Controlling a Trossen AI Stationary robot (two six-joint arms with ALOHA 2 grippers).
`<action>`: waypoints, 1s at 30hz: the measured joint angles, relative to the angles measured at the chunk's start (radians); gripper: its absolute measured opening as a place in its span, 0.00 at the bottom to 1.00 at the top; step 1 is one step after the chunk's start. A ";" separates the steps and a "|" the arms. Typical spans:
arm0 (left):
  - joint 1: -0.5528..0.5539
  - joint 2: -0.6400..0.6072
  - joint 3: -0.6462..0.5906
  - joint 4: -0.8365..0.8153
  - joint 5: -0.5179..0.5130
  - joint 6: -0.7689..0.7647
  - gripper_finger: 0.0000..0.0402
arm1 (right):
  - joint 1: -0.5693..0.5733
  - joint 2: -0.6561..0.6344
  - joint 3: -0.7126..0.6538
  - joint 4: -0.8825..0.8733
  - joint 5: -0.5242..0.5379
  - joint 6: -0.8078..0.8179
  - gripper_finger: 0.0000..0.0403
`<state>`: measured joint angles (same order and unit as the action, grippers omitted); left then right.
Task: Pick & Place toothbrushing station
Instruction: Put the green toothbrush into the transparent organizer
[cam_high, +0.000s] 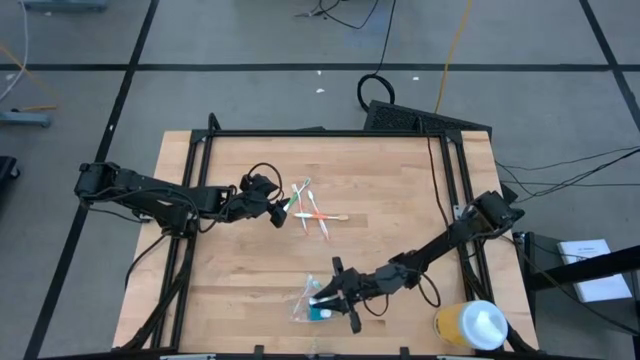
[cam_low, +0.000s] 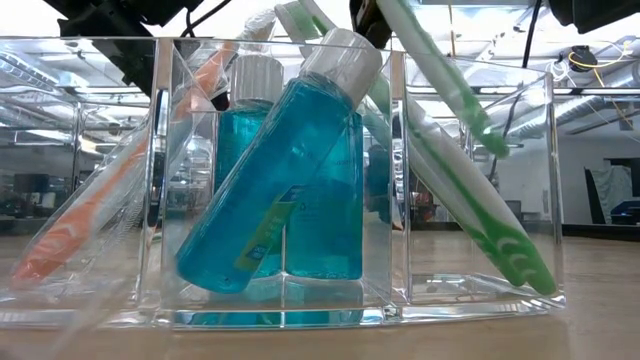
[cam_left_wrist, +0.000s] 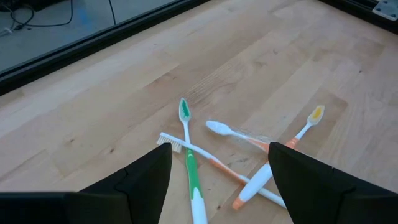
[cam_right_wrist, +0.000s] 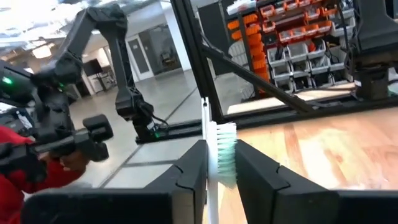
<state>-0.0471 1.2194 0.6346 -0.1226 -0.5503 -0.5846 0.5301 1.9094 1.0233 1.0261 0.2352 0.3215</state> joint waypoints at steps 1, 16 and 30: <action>0.000 0.000 0.000 0.000 0.000 0.000 0.69 | 0.000 0.000 0.000 -0.013 0.000 0.000 0.18; 0.000 0.000 0.000 0.000 0.000 0.006 0.69 | -0.001 -0.006 0.000 -0.110 -0.004 -0.025 0.43; 0.000 0.000 0.000 -0.001 0.000 0.011 0.69 | 0.024 -0.122 0.000 -0.375 -0.107 -0.051 0.44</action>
<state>-0.0471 1.2194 0.6342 -0.1234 -0.5499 -0.5739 0.5541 1.7874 1.0237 0.6511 0.1286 0.2706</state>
